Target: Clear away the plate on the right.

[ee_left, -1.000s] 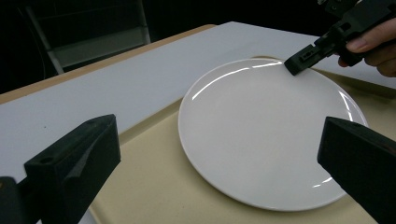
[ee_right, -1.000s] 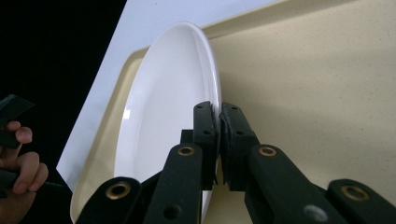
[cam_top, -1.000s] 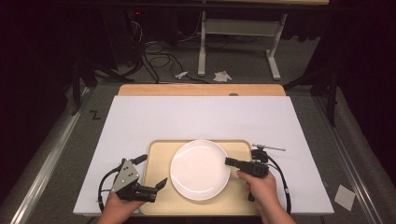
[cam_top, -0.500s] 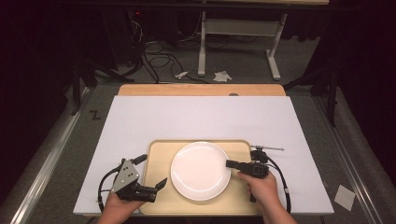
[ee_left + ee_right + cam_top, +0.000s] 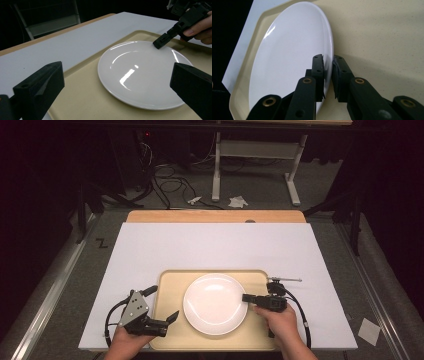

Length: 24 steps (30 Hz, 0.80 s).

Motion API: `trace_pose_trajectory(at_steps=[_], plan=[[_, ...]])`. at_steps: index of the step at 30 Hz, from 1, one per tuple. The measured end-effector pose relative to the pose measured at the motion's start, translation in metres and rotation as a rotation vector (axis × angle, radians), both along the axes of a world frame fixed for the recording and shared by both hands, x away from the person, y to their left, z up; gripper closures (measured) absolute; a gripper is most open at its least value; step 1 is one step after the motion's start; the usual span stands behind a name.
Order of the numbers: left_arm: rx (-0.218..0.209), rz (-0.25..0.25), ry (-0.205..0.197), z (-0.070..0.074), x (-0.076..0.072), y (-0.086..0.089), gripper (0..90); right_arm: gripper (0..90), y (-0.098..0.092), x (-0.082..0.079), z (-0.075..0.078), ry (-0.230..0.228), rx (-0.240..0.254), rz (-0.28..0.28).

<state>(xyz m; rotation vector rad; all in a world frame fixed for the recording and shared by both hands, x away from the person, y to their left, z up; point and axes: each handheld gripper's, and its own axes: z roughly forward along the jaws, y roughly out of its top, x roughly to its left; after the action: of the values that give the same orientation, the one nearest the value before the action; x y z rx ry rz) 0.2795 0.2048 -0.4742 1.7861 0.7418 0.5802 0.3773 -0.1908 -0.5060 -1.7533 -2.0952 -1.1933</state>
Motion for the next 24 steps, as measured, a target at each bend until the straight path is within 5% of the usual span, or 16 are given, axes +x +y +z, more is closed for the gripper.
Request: trace_pose_trajectory(at_steps=[10, 15, 24], plan=[[0.004, -0.001, 0.0, 0.0, 0.0, 0.0, 0.2, 79.3, 0.003, -0.002, -0.002, -0.011, -0.044, 0.012], [0.006, -0.002, 0.0, 0.0, 0.0, 0.0, 0.2, 68.4, 0.002, -0.002, 0.001, -0.037, -0.033, 0.027], [0.006, -0.005, 0.004, -0.001, 0.001, -0.001, 0.2, 55.6, -0.003, -0.006, 0.017, -0.175, -0.014, 0.053]])
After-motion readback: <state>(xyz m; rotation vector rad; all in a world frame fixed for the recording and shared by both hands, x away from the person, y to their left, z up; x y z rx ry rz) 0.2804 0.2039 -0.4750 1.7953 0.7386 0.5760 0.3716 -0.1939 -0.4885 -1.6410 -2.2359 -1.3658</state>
